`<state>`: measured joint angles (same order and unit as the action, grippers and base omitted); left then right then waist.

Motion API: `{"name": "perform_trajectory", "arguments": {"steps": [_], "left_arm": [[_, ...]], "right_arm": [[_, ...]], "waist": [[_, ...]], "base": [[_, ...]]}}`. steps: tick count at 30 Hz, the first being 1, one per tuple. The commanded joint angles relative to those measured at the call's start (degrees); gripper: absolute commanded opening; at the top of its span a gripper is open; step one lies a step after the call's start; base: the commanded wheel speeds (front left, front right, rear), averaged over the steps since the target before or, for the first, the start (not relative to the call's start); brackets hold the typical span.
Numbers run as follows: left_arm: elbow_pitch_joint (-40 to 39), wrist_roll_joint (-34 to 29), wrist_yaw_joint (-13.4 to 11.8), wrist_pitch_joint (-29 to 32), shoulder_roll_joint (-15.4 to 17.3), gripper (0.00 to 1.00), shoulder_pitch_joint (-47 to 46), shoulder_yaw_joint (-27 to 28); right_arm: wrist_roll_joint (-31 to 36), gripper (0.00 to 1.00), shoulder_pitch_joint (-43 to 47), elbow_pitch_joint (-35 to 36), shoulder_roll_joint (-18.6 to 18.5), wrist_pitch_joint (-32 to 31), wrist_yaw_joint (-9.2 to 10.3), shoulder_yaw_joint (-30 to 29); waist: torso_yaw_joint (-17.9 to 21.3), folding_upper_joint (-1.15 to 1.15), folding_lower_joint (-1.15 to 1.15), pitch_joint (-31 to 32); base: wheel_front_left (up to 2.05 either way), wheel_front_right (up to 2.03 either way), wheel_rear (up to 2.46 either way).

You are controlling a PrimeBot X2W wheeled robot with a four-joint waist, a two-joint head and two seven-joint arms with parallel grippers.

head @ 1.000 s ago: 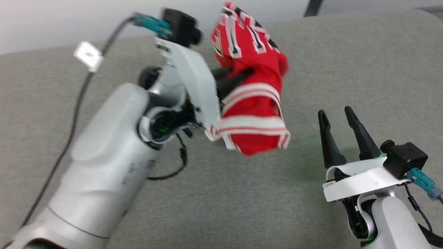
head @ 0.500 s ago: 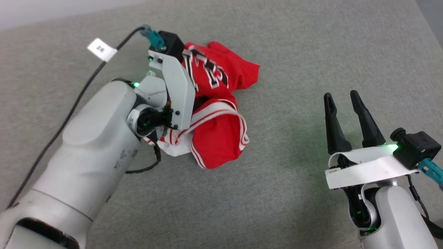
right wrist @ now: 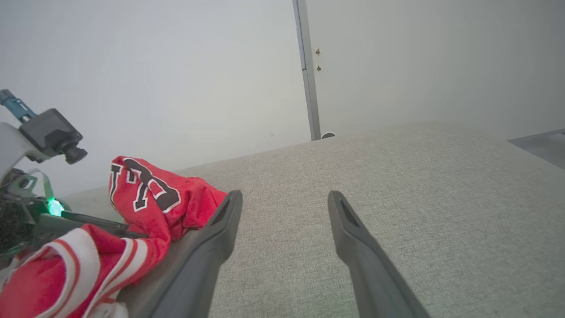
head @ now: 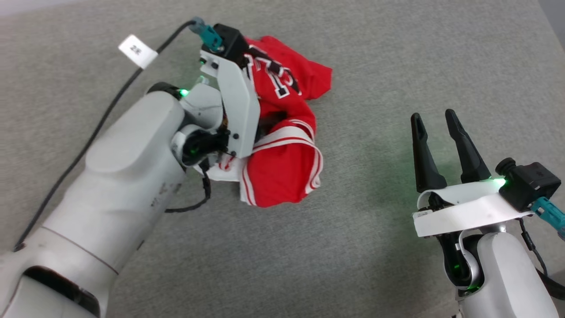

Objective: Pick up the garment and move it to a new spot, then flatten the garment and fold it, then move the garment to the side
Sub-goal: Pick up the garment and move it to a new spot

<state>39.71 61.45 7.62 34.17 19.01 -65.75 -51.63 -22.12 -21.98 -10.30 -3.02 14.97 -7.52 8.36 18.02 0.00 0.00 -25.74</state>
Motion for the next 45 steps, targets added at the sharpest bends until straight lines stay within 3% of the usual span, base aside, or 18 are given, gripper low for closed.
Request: {"name": "perform_trajectory", "arguments": {"steps": [1,8,16,27,32,35,38,45], "left_arm": [[0.0,1.0,-0.2,-1.7,0.0,1.00,0.9,-1.1],[-4.9,3.9,-0.2,-10.0,0.5,1.00,1.4,-1.8],[-9.3,8.6,-0.2,-25.3,3.0,1.00,7.9,-1.1],[-8.0,10.9,-0.2,-44.1,8.5,1.00,24.0,-2.2],[-7.2,11.3,-0.2,-48.6,9.8,1.00,31.1,-0.3],[-7.0,11.0,-0.3,-49.3,10.3,1.00,35.8,3.0],[-8.7,8.7,-1.1,-49.4,10.5,1.00,40.8,9.8],[-14.4,0.6,-2.8,-49.3,10.2,1.00,51.4,22.5]], "right_arm": [[1.5,1.00,0.2,-0.3,0.1,0.3,0.06,-0.2],[4.2,1.00,1.5,-1.6,-1.7,0.3,0.06,0.1],[5.3,1.00,3.1,-5.0,-5.0,0.3,0.07,2.1],[4.4,1.00,7.2,-7.1,-7.6,0.3,0.07,0.1],[3.9,1.00,11.1,-6.9,-7.7,0.3,0.07,-3.5],[4.2,1.00,13.5,-6.7,-7.4,0.3,0.06,-5.0],[4.3,1.00,15.6,-6.2,-7.4,0.3,0.07,-6.6],[4.6,1.00,19.0,-5.7,-6.5,0.3,0.06,-8.9]], "waist": [[-3.1,0.00,0.00,2.4],[-8.8,0.00,0.00,6.6],[-15.6,0.00,0.00,12.8],[-20.2,0.00,0.00,18.7],[-21.8,0.00,0.00,21.0],[-22.2,0.00,0.00,22.0],[-22.7,0.00,0.00,22.5],[-23.2,0.00,0.00,23.7]], "base": [[0.00,0.00,0.00],[0.00,0.00,0.00],[0.00,0.00,0.00],[0.00,0.00,0.00],[0.00,0.00,0.00],[0.00,0.00,0.00],[0.00,0.00,0.00],[0.00,0.00,0.00]]}}
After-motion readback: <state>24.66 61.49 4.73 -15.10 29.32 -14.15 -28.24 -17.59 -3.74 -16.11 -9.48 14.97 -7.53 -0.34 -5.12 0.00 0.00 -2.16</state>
